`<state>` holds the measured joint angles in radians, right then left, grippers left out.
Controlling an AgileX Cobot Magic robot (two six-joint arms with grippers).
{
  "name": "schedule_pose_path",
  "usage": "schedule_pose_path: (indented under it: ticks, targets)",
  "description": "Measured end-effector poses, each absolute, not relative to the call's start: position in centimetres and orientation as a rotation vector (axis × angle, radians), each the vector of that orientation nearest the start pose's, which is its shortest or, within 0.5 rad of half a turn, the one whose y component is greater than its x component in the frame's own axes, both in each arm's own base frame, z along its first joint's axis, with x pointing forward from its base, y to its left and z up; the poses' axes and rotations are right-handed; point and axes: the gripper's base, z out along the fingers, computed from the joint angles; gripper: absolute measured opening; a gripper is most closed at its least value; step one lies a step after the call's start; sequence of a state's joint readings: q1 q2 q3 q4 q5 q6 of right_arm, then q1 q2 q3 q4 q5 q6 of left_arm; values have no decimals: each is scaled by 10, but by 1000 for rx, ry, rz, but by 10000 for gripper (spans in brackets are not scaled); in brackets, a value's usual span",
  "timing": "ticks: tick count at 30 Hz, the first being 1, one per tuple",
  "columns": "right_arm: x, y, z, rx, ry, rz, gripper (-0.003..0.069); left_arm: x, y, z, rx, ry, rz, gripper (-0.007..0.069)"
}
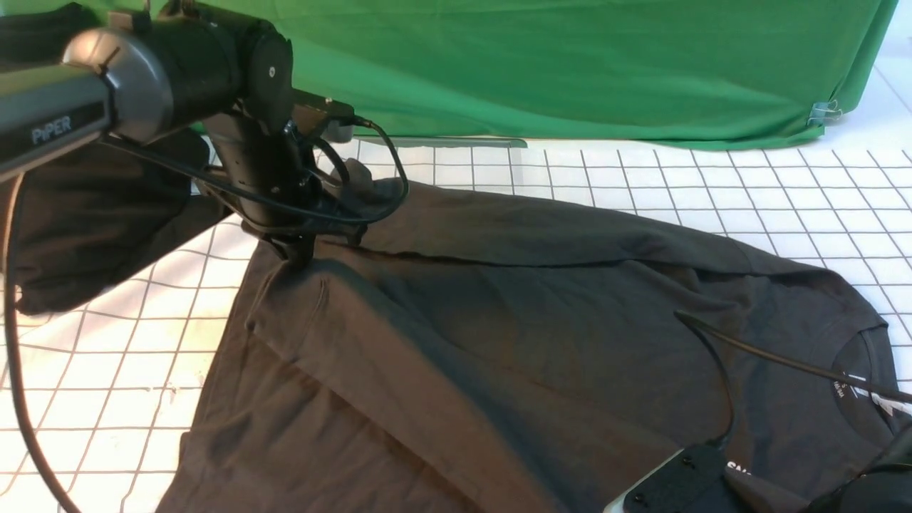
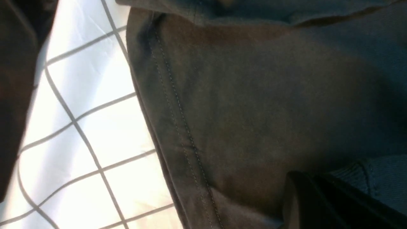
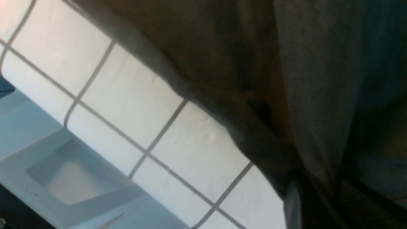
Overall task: Fold a long-sleeved shirt over a white checkered tablecloth.
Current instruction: 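Fold the left side of the black T-shirt inward over its body, then grab the top left corner of the dark shirt with the left gripper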
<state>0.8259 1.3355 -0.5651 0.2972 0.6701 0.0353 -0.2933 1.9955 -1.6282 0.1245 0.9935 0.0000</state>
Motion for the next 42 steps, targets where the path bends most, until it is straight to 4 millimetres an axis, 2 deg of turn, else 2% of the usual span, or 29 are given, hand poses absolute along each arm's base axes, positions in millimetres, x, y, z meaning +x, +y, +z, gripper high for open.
schedule_pose_path:
  ticks: [1,4,5,6,8,9,12,14,15,17,19,21,25,28,31,34,36,42]
  targets:
    - [124,159,178,-853,2880,424,98,410,-114,229,487,2789,99,20]
    - [122,158,178,-840,2914,418,242,413,-113,223,501,2783,123,26]
    - [122,158,178,-838,2918,418,251,414,-113,223,502,2783,124,26]
    - [120,157,178,-831,2950,409,303,414,-113,222,505,2776,129,34]
    - [118,156,183,-843,3004,398,346,416,-113,222,511,2755,140,62]
    - [117,156,183,-841,3012,394,347,416,-113,223,511,2753,139,70]
    - [117,159,203,-846,3001,427,329,418,-113,223,518,2731,151,176]
    - [121,162,221,-828,2928,479,288,418,-112,223,519,2738,159,265]
    - [121,162,225,-828,2911,487,285,418,-112,223,520,2740,160,272]
    - [127,163,246,-822,2798,504,241,416,-109,222,532,2761,193,364]
    - [132,161,265,-794,2708,470,222,416,-106,223,464,2768,237,426]
    - [136,159,275,-780,2661,433,218,418,-103,227,381,2764,264,448]
    - [140,155,287,-777,2620,361,217,429,-96,244,205,2729,207,428]
    - [141,155,288,-776,2612,346,217,449,-81,259,53,2668,16,350]
    - [142,155,288,-776,2611,342,217,462,-74,259,-22,2643,-97,309]
    - [142,155,288,-777,2610,340,218,475,-69,243,-64,2658,-141,284]
    - [142,155,288,-778,2609,338,220,481,-72,221,-37,2700,-153,285]
    - [142,155,288,-778,2609,337,221,484,-75,201,-34,2745,-156,323]
